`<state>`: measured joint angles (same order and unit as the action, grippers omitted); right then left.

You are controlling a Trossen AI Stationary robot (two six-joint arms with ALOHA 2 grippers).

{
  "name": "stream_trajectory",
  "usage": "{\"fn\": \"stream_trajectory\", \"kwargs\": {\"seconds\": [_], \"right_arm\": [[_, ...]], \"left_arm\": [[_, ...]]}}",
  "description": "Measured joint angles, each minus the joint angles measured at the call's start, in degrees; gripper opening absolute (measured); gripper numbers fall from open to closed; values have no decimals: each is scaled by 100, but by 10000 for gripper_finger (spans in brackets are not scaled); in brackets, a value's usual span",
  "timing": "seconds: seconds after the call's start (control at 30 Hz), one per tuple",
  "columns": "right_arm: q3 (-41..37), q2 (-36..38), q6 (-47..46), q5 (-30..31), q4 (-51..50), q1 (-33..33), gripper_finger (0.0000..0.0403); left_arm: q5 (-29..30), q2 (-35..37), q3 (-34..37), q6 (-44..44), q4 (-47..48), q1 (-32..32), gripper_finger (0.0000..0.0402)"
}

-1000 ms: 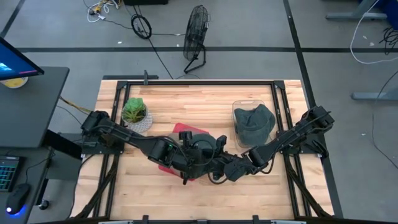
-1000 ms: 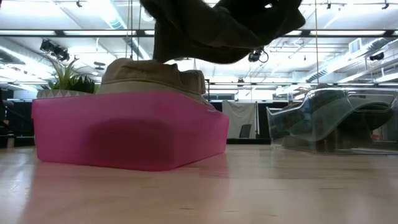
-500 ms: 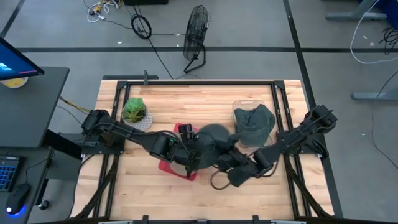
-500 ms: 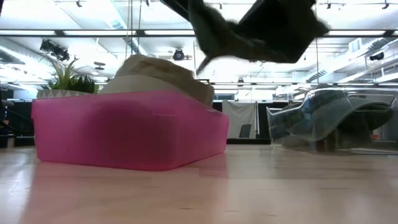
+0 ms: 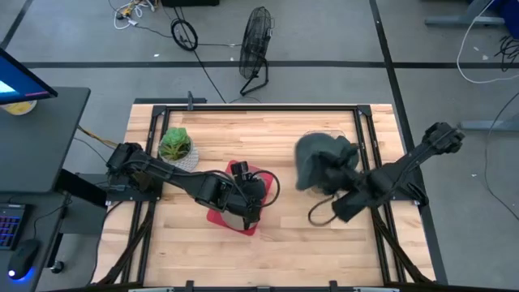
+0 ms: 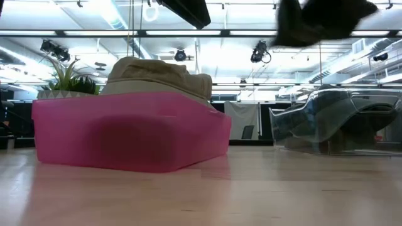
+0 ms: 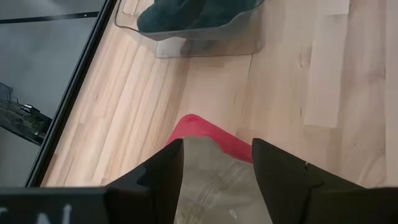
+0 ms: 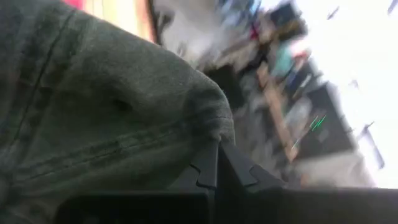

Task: Pick & Place hat
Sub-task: Put the black cap into the transparent bin

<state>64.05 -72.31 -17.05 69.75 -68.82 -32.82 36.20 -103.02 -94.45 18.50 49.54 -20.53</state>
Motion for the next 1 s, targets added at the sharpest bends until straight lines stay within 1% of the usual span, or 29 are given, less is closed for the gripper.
{"fn": "stream_trajectory", "kwargs": {"seconds": [0.07, 0.13, 0.17, 0.23, 0.33, 0.43, 0.6, 0.67, 0.77, 0.9, 1.0], "right_arm": [[-49, 110, -1031, -455, -1046, 164, 2], [-198, 185, -1862, -975, -1821, 312, 2], [-310, 221, -2155, -1162, -2045, 376, 2], [-595, 275, -2432, -1361, -2087, 462, 2], [-988, 301, -2187, -1559, -1546, 560, 2], [-1318, 265, -1878, -1916, -1055, 686, 2], [-1445, 88, -1702, -2290, -882, 826, 3], [-1445, 39, -1603, -2372, -841, 847, 13], [-1445, 2, -1586, -2468, -825, 877, 43], [-1440, 2, -1588, -2612, -690, 953, 104], [-1169, 0, -1374, -3159, -542, 955, 154]], "left_arm": [[1, 0, 0, 0, 2, 2, 193], [1, 0, 0, 0, 2, 2, 193], [1, 0, 0, 0, 2, 2, 193], [1, 0, 0, 0, 2, 2, 193], [1, -4, 2, -2, 2, 4, 193], [1, -4, 7, -2, 2, 13, 193], [1, -4, 7, 0, -1, 11, 193], [1, -4, 7, 17, -1, 13, 193], [1, -4, 7, 37, -1, 11, 193], [1, -6, 7, 39, -3, 11, 193], [1, -7, 7, 39, -1, 11, 193]]}}
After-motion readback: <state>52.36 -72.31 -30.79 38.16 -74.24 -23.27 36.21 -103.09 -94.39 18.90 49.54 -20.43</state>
